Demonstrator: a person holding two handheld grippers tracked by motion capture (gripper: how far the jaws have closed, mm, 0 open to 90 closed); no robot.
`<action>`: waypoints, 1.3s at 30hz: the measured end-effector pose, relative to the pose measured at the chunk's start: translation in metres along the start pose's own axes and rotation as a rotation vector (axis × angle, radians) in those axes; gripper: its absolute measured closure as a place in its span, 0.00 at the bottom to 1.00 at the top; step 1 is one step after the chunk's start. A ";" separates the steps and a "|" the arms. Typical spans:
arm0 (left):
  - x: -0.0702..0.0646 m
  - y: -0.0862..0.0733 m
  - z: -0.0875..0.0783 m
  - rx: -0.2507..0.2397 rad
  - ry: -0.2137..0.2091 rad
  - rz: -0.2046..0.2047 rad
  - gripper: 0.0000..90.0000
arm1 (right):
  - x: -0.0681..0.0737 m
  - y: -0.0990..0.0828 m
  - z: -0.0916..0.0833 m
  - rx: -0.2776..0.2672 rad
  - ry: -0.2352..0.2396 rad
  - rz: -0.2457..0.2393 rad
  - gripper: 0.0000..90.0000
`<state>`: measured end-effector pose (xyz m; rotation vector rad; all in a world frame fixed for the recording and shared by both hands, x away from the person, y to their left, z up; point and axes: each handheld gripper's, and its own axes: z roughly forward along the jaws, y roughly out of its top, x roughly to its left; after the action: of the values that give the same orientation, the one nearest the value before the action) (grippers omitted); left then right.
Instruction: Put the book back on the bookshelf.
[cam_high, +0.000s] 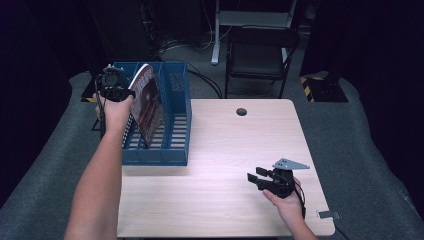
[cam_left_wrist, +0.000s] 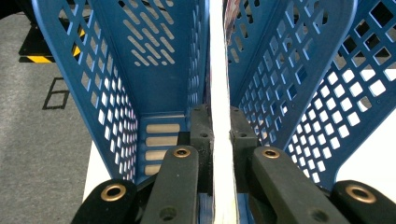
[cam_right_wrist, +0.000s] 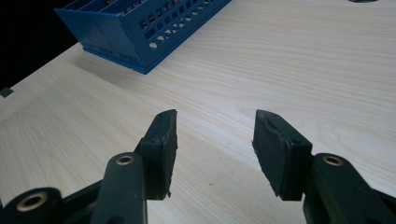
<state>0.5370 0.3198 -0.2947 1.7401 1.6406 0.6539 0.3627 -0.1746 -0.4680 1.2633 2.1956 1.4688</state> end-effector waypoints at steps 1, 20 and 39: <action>0.000 0.000 0.000 0.001 -0.003 -0.001 0.93 | 0.000 0.000 0.000 0.001 0.000 -0.001 0.55; 0.002 -0.002 0.004 0.037 -0.044 -0.013 0.76 | 0.000 -0.001 0.002 0.011 0.000 -0.003 0.55; 0.000 -0.004 -0.007 0.029 -0.077 0.009 0.52 | -0.002 -0.001 0.006 0.020 0.004 0.005 0.55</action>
<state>0.5289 0.3209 -0.2932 1.7716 1.5979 0.5630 0.3668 -0.1723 -0.4727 1.2741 2.2170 1.4555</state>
